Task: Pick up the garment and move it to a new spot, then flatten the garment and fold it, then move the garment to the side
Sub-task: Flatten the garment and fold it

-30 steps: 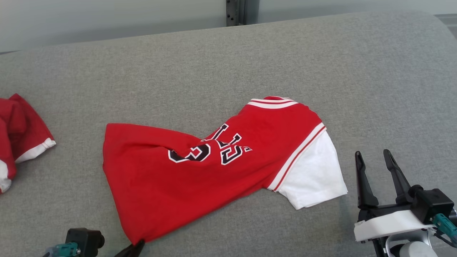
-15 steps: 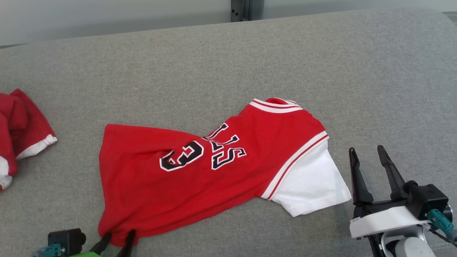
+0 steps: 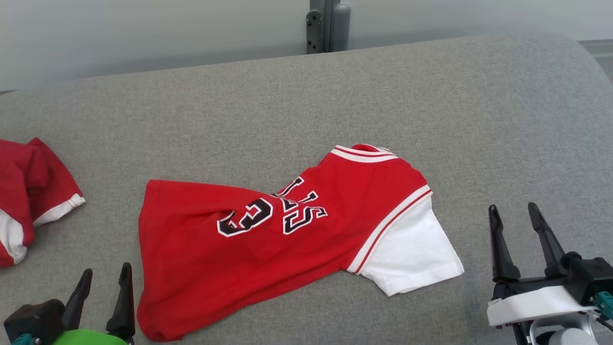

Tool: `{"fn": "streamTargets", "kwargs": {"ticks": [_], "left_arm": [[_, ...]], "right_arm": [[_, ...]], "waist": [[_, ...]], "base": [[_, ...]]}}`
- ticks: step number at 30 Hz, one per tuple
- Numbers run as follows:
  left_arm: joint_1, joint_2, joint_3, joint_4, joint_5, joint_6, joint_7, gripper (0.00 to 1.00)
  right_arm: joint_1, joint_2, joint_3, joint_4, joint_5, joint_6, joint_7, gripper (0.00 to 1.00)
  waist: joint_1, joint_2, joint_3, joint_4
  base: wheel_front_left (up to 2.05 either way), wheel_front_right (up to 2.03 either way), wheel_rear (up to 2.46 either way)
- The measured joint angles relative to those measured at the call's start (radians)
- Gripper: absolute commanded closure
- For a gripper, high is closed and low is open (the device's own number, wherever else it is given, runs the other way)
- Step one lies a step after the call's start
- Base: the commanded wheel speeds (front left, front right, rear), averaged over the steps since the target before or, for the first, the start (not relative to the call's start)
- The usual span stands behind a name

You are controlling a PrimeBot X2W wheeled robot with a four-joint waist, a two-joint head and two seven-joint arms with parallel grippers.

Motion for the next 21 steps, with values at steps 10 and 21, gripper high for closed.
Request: {"fn": "streamTargets", "kwargs": {"ticks": [10,21], "left_arm": [[-0.029,-0.157,0.041,0.058,0.242,-0.049,-0.091,0.00],[0.024,-0.374,0.217,0.205,0.511,-0.275,-0.093,0.00]], "right_arm": [[0.041,-0.045,-0.078,-0.083,-0.028,0.000,0.000,0.00],[0.084,-0.057,-0.064,-0.031,-0.048,0.000,0.000,0.00]], "waist": [[0.0000,0.0000,-0.086,0.007],[0.0000,0.0000,-0.162,0.013]], "base": [[0.00,0.00,0.00],[0.00,0.00,0.00]]}}
